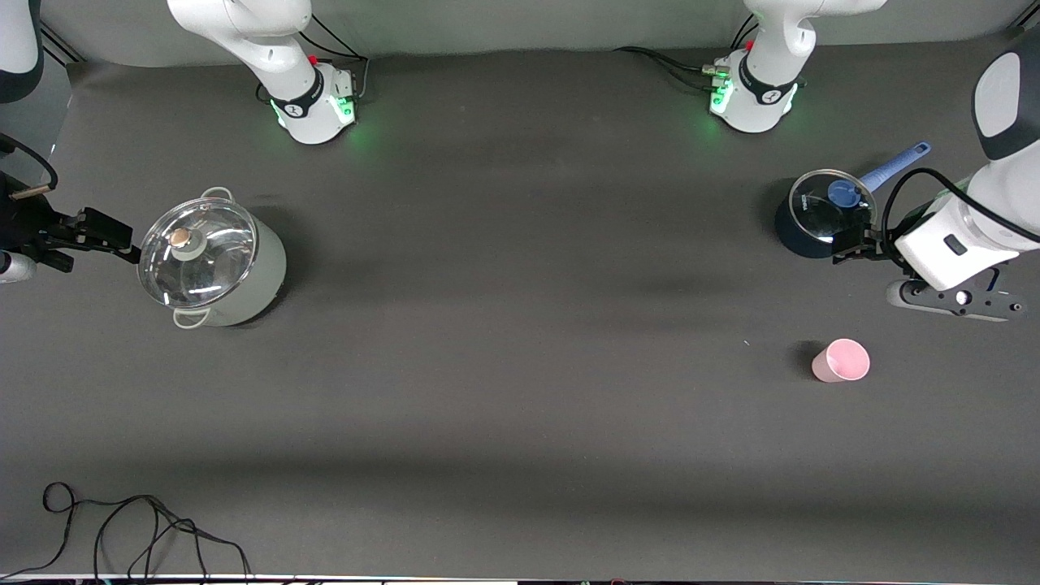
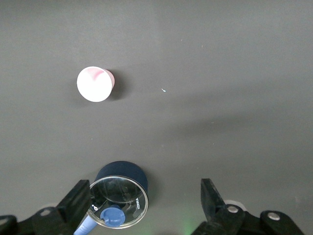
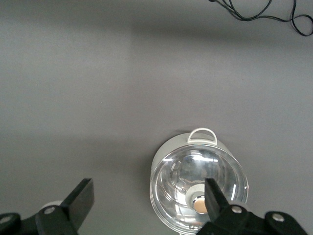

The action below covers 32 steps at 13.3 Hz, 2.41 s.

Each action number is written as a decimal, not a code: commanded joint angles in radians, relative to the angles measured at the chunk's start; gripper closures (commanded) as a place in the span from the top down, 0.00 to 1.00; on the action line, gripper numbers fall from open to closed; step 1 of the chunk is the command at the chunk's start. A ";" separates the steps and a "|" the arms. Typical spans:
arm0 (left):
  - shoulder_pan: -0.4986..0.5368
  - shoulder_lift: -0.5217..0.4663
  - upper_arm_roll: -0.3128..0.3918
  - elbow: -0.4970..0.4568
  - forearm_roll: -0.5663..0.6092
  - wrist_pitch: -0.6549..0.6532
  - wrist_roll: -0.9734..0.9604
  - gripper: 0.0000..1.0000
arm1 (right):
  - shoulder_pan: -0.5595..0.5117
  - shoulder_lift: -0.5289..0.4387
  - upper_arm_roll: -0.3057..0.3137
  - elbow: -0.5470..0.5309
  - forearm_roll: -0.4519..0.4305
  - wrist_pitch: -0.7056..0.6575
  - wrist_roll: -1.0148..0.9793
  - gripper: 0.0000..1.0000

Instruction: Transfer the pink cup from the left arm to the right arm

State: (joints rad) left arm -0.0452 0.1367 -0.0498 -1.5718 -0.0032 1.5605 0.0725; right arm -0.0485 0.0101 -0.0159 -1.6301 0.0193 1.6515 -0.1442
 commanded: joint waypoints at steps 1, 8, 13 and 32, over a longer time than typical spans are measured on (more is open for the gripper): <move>-0.001 -0.025 0.004 -0.020 0.012 -0.002 0.004 1.00 | -0.002 -0.001 0.001 0.018 -0.005 -0.012 -0.006 1.00; 0.088 -0.011 0.005 -0.007 0.012 -0.007 0.252 1.00 | -0.002 0.001 -0.001 0.018 -0.005 -0.012 -0.008 1.00; 0.237 0.047 0.004 0.033 -0.029 0.024 0.703 0.99 | -0.002 0.002 -0.001 0.016 -0.005 -0.012 -0.006 1.00; 0.692 0.602 -0.002 0.159 -0.745 -0.017 2.144 0.99 | -0.002 0.002 -0.001 0.016 -0.005 -0.016 -0.011 1.00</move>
State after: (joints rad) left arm 0.6167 0.6327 -0.0391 -1.4979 -0.6838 1.6070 2.1384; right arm -0.0486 0.0102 -0.0179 -1.6274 0.0193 1.6475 -0.1442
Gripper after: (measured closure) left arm 0.013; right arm 0.000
